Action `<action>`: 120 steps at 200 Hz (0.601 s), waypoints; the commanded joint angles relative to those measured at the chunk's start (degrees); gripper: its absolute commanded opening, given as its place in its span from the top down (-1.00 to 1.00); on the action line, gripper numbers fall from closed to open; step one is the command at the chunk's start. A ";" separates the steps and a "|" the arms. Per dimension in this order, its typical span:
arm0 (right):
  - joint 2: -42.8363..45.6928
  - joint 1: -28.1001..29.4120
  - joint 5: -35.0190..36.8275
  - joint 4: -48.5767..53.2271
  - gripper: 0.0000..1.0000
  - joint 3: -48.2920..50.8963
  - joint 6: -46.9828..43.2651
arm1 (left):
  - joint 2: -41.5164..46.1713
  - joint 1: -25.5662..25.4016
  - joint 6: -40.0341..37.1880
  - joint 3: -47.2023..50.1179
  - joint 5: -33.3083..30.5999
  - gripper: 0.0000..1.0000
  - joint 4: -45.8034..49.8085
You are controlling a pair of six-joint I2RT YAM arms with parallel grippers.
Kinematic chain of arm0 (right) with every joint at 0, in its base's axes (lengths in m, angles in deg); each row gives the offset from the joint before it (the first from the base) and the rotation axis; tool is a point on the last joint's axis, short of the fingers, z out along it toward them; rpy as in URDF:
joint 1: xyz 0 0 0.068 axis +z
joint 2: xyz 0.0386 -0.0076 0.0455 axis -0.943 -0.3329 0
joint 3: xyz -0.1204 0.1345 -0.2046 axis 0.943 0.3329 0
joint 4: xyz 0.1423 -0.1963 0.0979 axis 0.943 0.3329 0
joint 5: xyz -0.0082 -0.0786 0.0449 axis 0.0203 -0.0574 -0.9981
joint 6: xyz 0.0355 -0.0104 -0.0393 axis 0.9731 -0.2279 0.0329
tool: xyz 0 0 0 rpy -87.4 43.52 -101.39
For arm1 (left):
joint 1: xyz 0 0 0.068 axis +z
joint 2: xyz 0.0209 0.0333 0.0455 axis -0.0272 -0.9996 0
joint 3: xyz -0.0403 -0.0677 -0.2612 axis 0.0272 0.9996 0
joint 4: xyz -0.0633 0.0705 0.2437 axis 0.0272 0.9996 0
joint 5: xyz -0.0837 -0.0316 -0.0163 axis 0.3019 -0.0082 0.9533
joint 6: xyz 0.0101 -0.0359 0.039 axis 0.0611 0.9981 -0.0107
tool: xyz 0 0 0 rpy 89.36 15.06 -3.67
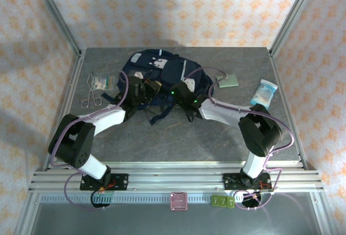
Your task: Pack the student bag
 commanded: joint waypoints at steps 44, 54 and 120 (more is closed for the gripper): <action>8.72 -9.17 5.12 4.55 1.00 9.81 -5.88 | 3.48 1.17 -8.11 -1.03 3.78 1.00 0.64; 9.66 -9.09 4.77 4.26 1.00 10.78 -7.78 | 2.77 1.17 -10.27 -1.98 4.26 1.00 2.60; 13.75 -1.61 -6.61 4.15 1.00 13.87 -12.89 | -1.32 2.05 -23.49 -10.37 -1.26 1.00 16.26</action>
